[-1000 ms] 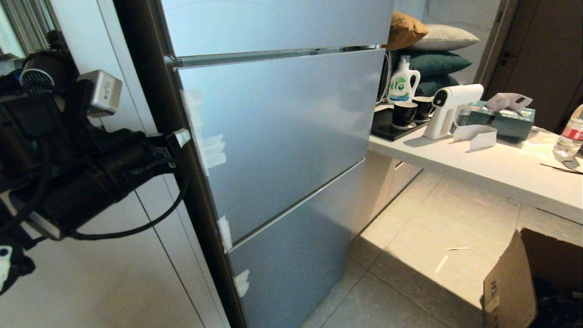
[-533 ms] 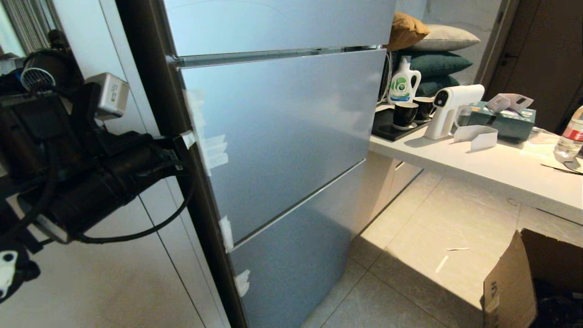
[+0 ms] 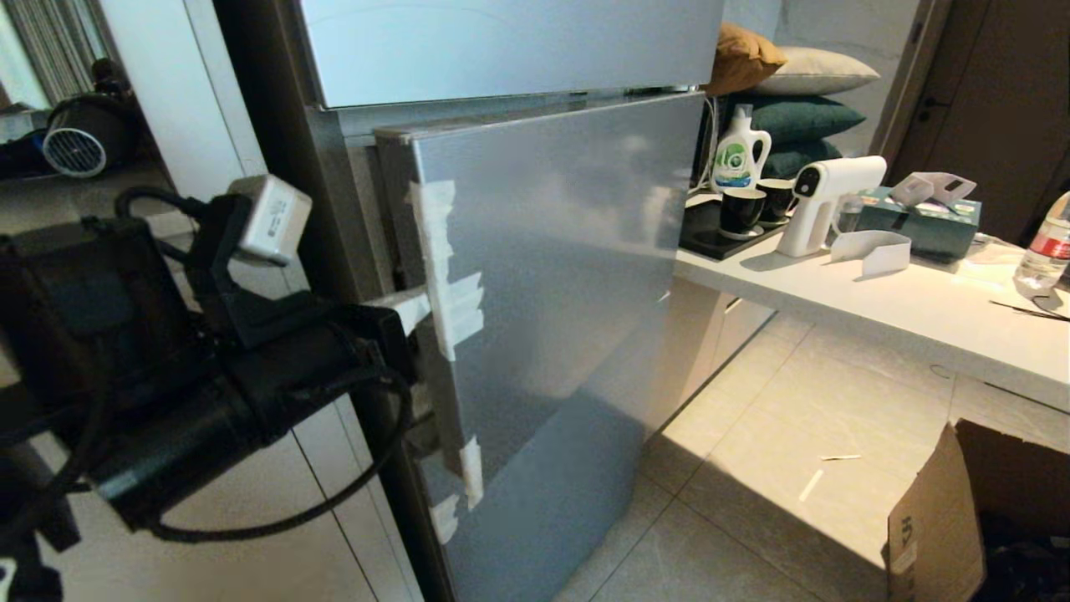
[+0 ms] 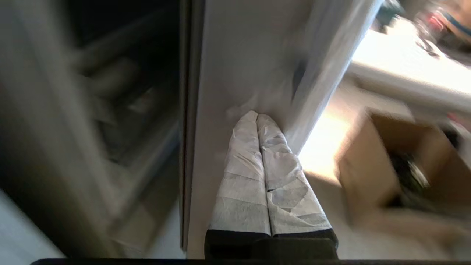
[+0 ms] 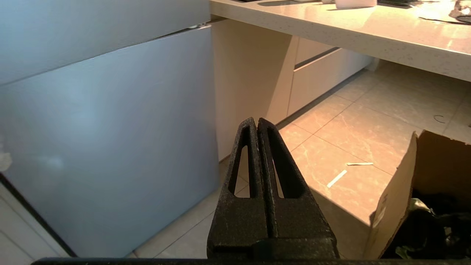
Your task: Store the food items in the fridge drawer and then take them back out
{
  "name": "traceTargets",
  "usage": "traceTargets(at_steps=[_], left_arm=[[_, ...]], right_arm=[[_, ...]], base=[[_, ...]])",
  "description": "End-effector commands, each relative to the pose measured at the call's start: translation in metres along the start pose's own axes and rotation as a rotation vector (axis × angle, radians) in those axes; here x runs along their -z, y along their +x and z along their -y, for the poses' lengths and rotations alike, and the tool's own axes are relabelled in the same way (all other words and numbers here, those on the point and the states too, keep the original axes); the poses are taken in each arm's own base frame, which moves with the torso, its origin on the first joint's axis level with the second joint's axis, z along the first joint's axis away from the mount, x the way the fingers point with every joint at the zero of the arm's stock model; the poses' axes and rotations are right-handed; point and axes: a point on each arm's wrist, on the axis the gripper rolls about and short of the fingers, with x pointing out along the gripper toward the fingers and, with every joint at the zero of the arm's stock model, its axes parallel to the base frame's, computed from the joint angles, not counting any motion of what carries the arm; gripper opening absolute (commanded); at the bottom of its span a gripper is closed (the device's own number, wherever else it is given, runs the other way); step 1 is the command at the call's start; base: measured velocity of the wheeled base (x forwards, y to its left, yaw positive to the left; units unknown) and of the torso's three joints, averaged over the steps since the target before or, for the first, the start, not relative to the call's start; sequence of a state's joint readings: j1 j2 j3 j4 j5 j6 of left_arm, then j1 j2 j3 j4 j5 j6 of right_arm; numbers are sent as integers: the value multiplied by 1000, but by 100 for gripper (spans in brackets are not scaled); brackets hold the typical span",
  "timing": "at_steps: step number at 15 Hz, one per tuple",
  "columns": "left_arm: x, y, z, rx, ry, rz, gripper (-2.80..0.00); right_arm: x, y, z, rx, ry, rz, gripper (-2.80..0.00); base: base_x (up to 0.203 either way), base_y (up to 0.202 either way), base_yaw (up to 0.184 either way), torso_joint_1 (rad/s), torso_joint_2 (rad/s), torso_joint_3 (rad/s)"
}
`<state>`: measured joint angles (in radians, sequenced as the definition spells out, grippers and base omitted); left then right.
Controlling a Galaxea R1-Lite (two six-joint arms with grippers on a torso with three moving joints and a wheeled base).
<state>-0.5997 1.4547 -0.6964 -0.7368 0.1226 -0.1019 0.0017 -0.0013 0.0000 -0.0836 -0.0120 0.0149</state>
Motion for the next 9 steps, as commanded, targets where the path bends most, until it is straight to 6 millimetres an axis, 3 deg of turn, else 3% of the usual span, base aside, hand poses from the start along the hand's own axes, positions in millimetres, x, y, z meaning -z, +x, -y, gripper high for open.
traceTargets(at_steps=[1, 7, 9], left_arm=[[-3, -17, 11, 55, -4, 24, -280], [0, -49, 70, 344, -67, 5, -280], [-3, -54, 74, 349, -90, 16, -280]], right_arm=[[9, 2, 0, 1, 0, -30, -280], [9, 2, 0, 1, 0, -30, -280], [9, 2, 0, 1, 0, -30, -280]], base=[[0, 0, 0, 0, 0, 0], [0, 0, 0, 0, 0, 0], [0, 0, 0, 0, 0, 0]])
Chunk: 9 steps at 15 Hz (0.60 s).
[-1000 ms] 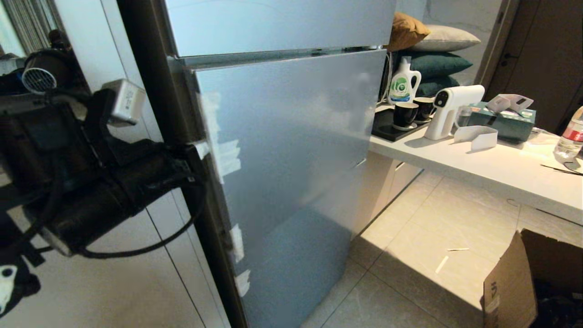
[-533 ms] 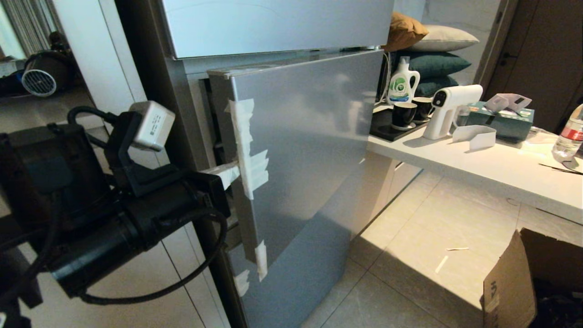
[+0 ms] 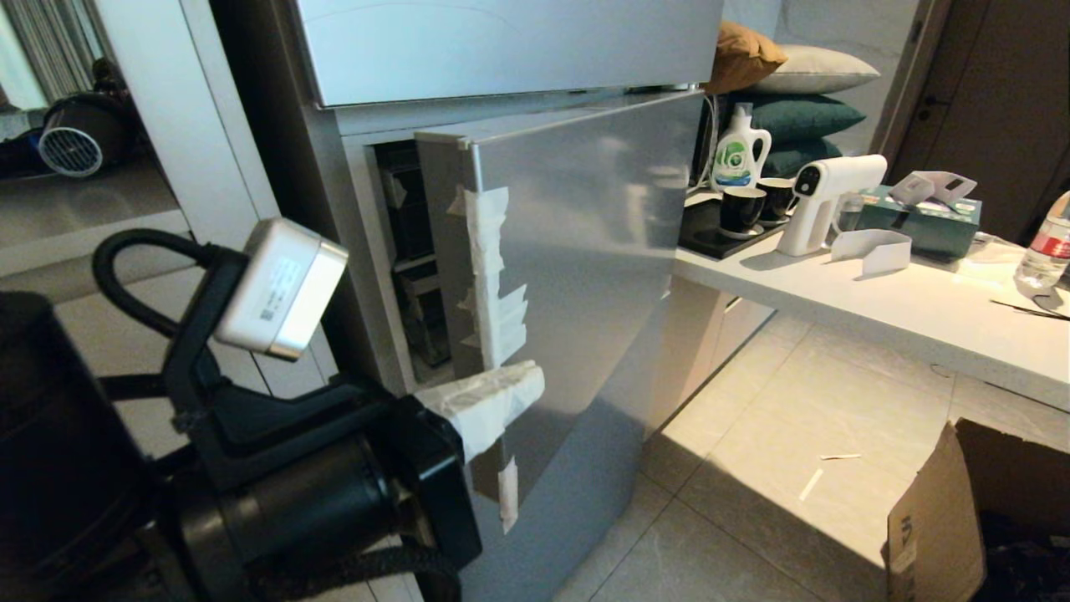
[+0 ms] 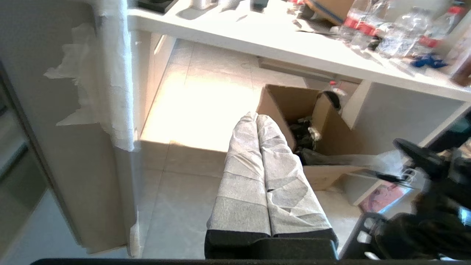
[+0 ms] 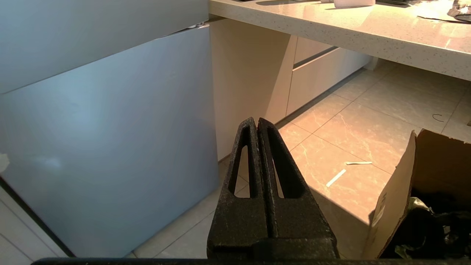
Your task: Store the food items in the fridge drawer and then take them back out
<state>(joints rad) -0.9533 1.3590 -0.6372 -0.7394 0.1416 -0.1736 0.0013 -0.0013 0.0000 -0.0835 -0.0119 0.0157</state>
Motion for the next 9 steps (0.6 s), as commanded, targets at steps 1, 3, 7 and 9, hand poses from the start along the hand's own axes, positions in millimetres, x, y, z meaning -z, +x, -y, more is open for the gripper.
traceTargets(at_steps=[1, 3, 7, 9], left_arm=[[-8, -3, 2, -33, -13, 42, -280], [-20, 3, -13, -140, -16, 92, -280], [-44, 27, -56, -391, -13, 181, -280], [-44, 28, -58, -413, -19, 185, -280]], right_arm=[[9, 2, 0, 1, 1, -30, -280], [9, 2, 0, 1, 1, -30, -280], [9, 2, 0, 1, 2, -30, -280], [9, 2, 0, 1, 1, -30, -280]], base=[[0, 0, 0, 0, 0, 0], [0, 0, 0, 0, 0, 0], [0, 0, 0, 0, 0, 0], [0, 0, 0, 0, 0, 0]])
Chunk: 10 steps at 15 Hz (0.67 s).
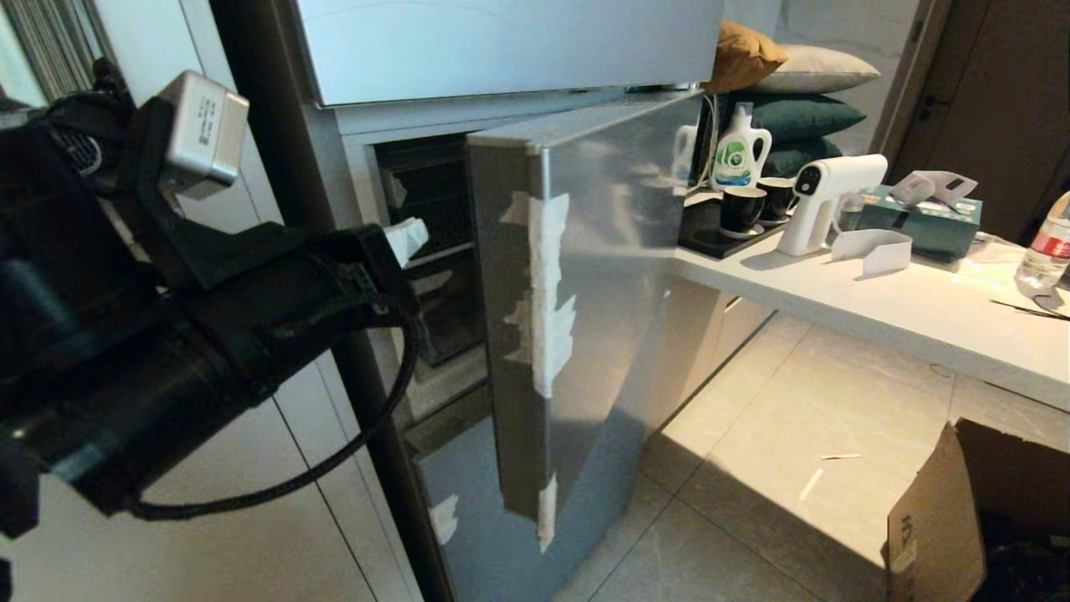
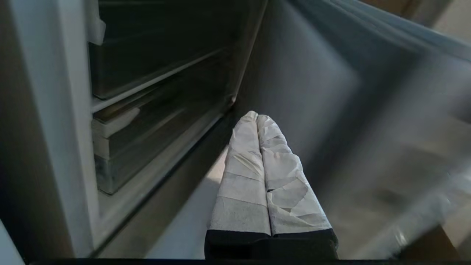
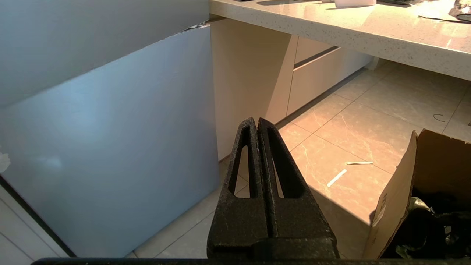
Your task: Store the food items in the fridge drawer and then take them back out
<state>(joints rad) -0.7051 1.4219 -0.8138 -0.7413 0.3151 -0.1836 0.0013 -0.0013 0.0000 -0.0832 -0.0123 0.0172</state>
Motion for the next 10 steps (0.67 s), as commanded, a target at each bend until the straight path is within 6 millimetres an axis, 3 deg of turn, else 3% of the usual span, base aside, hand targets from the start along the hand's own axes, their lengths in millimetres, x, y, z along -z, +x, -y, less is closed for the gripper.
traceTargets(at_steps=[1, 5, 10], left_arm=[[7, 7, -3, -24, 6, -19, -280], [26, 5, 7, 13, 10, -86, -280], [0, -46, -6, 34, -25, 5, -280]], right_arm=[[9, 2, 0, 0, 1, -29, -280], [9, 2, 0, 0, 1, -29, -280], [9, 2, 0, 0, -1, -29, -280]], base=[[0, 0, 0, 0, 0, 0], [0, 0, 0, 0, 0, 0], [0, 0, 0, 0, 0, 0]])
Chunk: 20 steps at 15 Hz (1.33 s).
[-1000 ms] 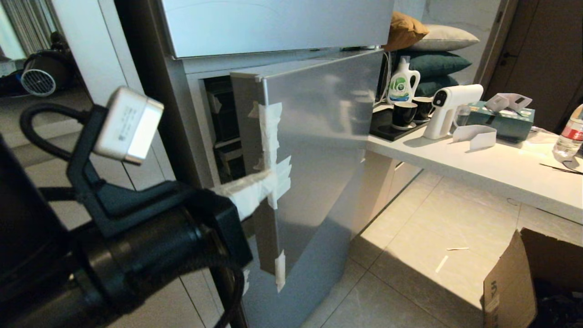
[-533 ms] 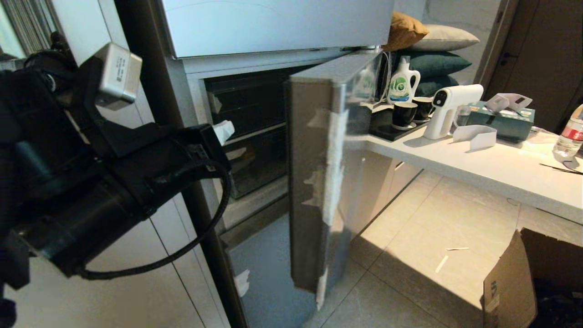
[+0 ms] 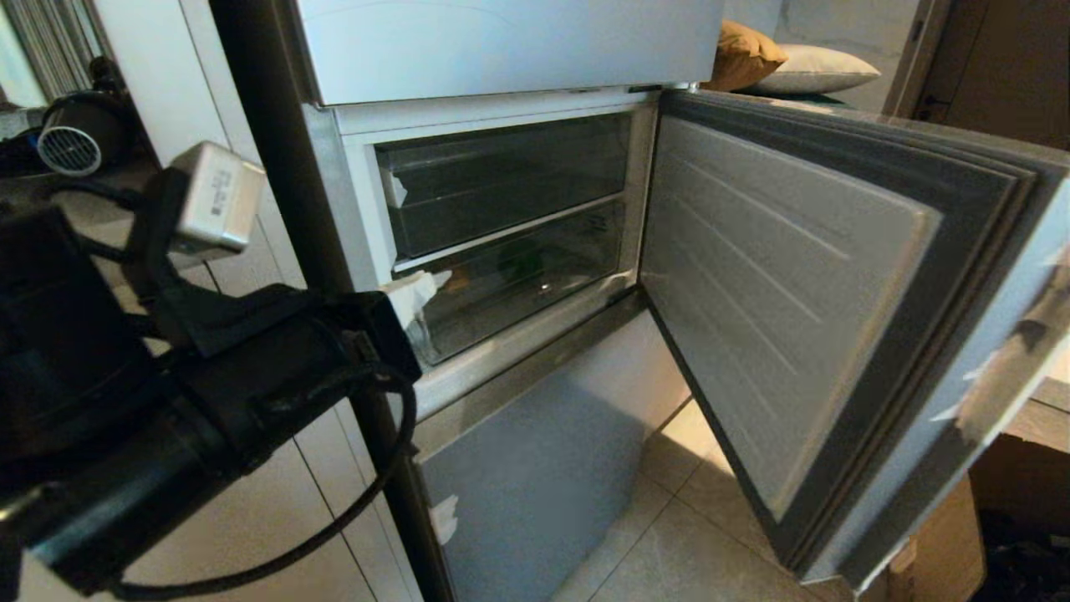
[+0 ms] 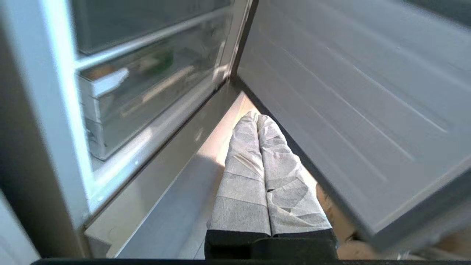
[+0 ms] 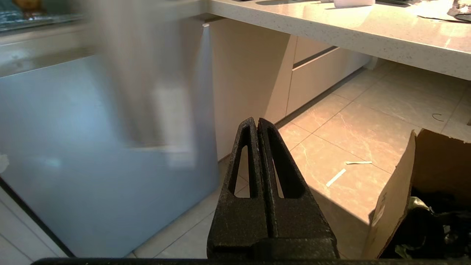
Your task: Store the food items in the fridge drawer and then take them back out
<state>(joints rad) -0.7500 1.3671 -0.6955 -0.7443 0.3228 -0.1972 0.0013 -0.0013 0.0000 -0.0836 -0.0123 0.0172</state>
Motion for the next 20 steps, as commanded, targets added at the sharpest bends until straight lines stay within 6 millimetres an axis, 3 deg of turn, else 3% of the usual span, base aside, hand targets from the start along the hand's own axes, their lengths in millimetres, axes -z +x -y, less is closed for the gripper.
traceTargets(at_steps=[1, 4, 7, 9, 11, 15, 16, 20], left_arm=[[-24, -40, -10, -5, -35, 106, -280], [-40, -83, -41, -194, -43, 217, -280], [-38, -139, -84, -603, 20, 313, -280], [-17, -190, -83, -746, 97, 353, -280], [22, -221, -75, -761, 200, 274, -280], [116, -222, -91, -595, 222, -125, -280], [126, -222, -91, -521, 207, -183, -280], [127, -225, -85, -305, 120, -305, -280]], right_arm=[[9, 2, 0, 0, -1, -30, -280], [8, 2, 0, 0, -2, -28, -280], [8, 2, 0, 0, -2, -28, -280], [8, 2, 0, 0, -2, -28, -280], [8, 2, 0, 0, -2, -28, -280], [8, 2, 0, 0, -2, -28, -280], [8, 2, 0, 0, -2, -28, -280], [8, 2, 0, 0, -2, -28, -280]], base=[[0, 0, 0, 0, 0, 0], [0, 0, 0, 0, 0, 0], [0, 0, 0, 0, 0, 0], [0, 0, 0, 0, 0, 0], [0, 0, 0, 0, 0, 0], [0, 0, 0, 0, 0, 0], [0, 0, 0, 0, 0, 0], [0, 0, 0, 0, 0, 0]])
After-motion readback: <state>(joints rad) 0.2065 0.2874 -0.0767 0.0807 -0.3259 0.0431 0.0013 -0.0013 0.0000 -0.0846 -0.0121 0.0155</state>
